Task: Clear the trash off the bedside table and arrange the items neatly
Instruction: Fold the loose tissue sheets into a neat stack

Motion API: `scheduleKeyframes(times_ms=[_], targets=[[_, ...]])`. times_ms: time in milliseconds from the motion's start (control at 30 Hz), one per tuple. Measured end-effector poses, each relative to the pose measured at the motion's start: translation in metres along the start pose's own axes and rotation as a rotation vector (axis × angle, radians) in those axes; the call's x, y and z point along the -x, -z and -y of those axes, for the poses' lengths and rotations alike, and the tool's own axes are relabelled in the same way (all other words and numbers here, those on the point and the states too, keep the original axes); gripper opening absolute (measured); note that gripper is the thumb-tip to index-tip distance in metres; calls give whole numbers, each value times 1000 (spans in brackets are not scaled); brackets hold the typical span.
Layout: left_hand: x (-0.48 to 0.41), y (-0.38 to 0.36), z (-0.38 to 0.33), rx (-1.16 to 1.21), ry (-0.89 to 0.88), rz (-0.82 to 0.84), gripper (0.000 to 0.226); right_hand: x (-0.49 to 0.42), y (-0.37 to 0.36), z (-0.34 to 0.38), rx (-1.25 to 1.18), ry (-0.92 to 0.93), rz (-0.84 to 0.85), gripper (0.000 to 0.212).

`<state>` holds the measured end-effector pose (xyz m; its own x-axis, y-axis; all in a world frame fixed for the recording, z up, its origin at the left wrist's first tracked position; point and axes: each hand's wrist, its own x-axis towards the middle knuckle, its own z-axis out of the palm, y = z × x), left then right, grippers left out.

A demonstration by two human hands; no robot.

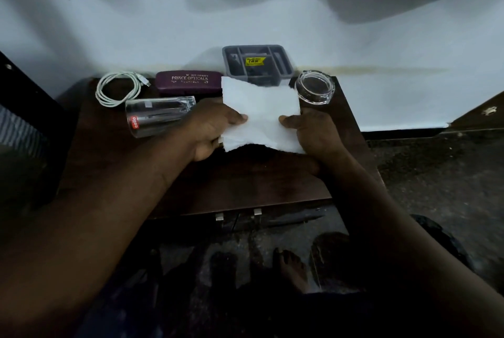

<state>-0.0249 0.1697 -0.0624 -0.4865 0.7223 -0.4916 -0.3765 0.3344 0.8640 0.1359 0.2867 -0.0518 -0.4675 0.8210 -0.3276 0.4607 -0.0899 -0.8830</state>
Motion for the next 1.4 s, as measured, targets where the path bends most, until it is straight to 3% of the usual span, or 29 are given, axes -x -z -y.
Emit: scheduleKeyframes(times_ms=[100, 267, 433, 567, 733, 867, 933, 1033, 1233, 1400], targets=[[-2, 7, -6, -18, 17, 63, 21, 2, 5, 2, -179, -21, -8, 16], [-4, 14, -14, 123, 34, 149, 21, -1, 9, 5, -441, -56, 100, 40], [-3, 15, -17, 206, 13, 166, 26, -4, 13, 5, -588, -127, 119, 20], [1, 13, -22, 266, -4, 134, 39, -1, 13, 8, -731, -234, 135, 29], [8, 12, -26, 376, -19, 79, 32, 4, 8, 13, -870, -256, 124, 28], [11, 0, -23, 509, -10, 64, 56, 8, -2, 12, -981, -211, 111, 26], [14, -8, -18, 587, 2, 72, 75, 11, -8, 13, -987, -182, 108, 26], [20, -22, -10, 662, 5, 58, 85, 16, -17, 16, -993, -126, 84, 23], [26, -39, -8, 689, -24, 85, 80, 26, -31, 17, -886, -5, -45, 23], [26, -41, -16, 797, -24, 56, 63, 31, -33, 12, -688, 206, -9, 37]])
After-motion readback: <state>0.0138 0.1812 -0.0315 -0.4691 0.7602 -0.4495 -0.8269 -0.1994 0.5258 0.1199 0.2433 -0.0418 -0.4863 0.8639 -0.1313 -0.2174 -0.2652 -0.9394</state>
